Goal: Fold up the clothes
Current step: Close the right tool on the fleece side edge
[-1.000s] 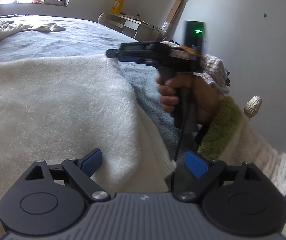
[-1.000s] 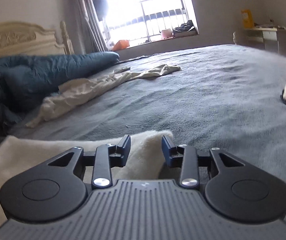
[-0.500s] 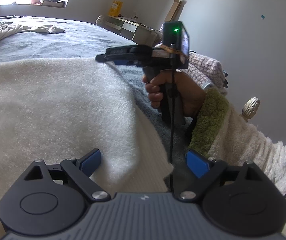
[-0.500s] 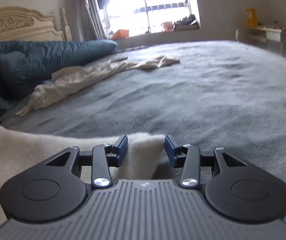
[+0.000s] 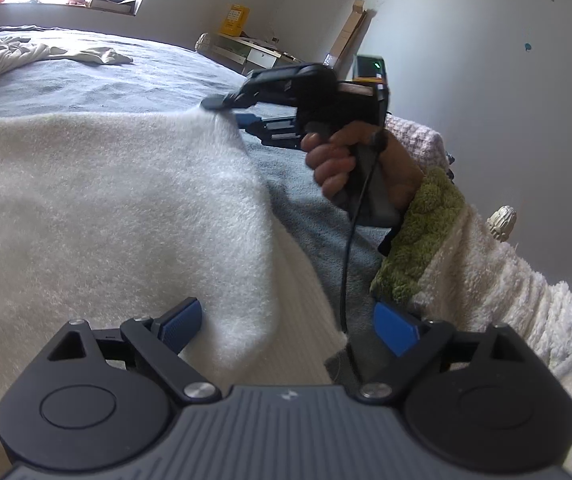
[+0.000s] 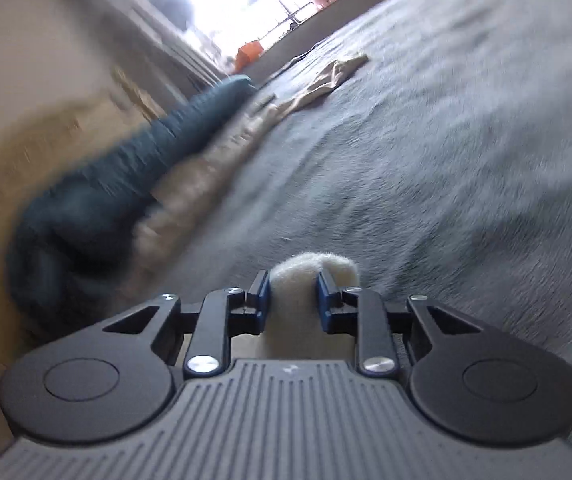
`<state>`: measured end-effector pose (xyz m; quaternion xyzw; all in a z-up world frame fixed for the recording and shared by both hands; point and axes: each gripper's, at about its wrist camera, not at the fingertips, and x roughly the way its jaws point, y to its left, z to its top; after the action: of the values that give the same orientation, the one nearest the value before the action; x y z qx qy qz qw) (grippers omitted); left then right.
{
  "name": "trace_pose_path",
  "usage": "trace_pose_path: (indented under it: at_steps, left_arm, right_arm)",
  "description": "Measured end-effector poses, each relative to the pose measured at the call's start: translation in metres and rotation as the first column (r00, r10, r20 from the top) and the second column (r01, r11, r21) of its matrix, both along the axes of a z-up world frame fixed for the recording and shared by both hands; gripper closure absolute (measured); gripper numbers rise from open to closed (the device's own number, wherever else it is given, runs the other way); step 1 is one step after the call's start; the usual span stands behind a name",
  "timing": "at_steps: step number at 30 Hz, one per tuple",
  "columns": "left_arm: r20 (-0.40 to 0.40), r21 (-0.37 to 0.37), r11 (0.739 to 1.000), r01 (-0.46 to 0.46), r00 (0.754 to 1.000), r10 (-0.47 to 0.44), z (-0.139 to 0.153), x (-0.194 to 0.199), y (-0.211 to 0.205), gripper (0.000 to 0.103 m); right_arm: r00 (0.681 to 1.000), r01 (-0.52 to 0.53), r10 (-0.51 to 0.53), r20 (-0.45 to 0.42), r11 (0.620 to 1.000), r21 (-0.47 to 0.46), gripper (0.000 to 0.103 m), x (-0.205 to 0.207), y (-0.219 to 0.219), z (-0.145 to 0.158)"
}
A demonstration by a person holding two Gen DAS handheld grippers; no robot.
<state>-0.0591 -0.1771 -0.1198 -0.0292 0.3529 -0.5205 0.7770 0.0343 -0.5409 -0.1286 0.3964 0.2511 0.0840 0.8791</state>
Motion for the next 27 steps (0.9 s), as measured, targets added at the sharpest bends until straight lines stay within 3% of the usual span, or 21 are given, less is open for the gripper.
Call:
trace_pose_path:
  at_steps: [1, 5, 7, 9, 17, 23, 27]
  left_arm:
    - [-0.001, -0.001, 1.0, 0.0, 1.0, 0.0, 0.0, 0.0, 0.0, 0.009]
    - [0.005, 0.003, 1.0, 0.003, 1.0, -0.003, 0.0, -0.001, 0.0, 0.009]
    - [0.006, 0.005, 1.0, 0.003, 1.0, -0.003, 0.0, -0.002, -0.001, 0.008]
    - [0.008, 0.008, 1.0, 0.003, 1.0, -0.004, 0.0, -0.003, -0.001, 0.008]
    - [0.01, 0.013, 1.0, 0.001, 1.0, -0.001, 0.0, -0.004, -0.002, 0.008]
    - [0.01, 0.013, 1.0, 0.003, 1.0, -0.003, -0.001, -0.001, -0.002, 0.008]
    - [0.004, 0.006, 1.0, 0.005, 1.0, -0.005, -0.002, 0.002, -0.001, 0.008]
  right_arm:
    - [1.0, -0.002, 0.002, -0.003, 0.999, 0.055, 0.081, 0.001, -0.005, -0.005]
    - [0.999, 0.01, -0.005, -0.047, 0.994, 0.109, 0.079, 0.006, -0.007, -0.024]
    - [1.0, -0.002, 0.007, -0.024, 0.982, 0.19, 0.079, 0.005, -0.01, -0.025]
    - [1.0, -0.018, 0.018, 0.003, 0.958, 0.286, 0.081, 0.004, -0.015, -0.026]
    - [0.996, 0.07, -0.025, -0.088, 0.828, 0.557, 0.084, 0.007, -0.036, -0.076]
    - [0.993, 0.104, -0.065, -0.097, 0.874, 0.474, 0.071, -0.004, -0.032, -0.049]
    - [0.99, 0.143, -0.128, -0.064, 0.917, 0.372, 0.07, -0.016, -0.033, -0.024]
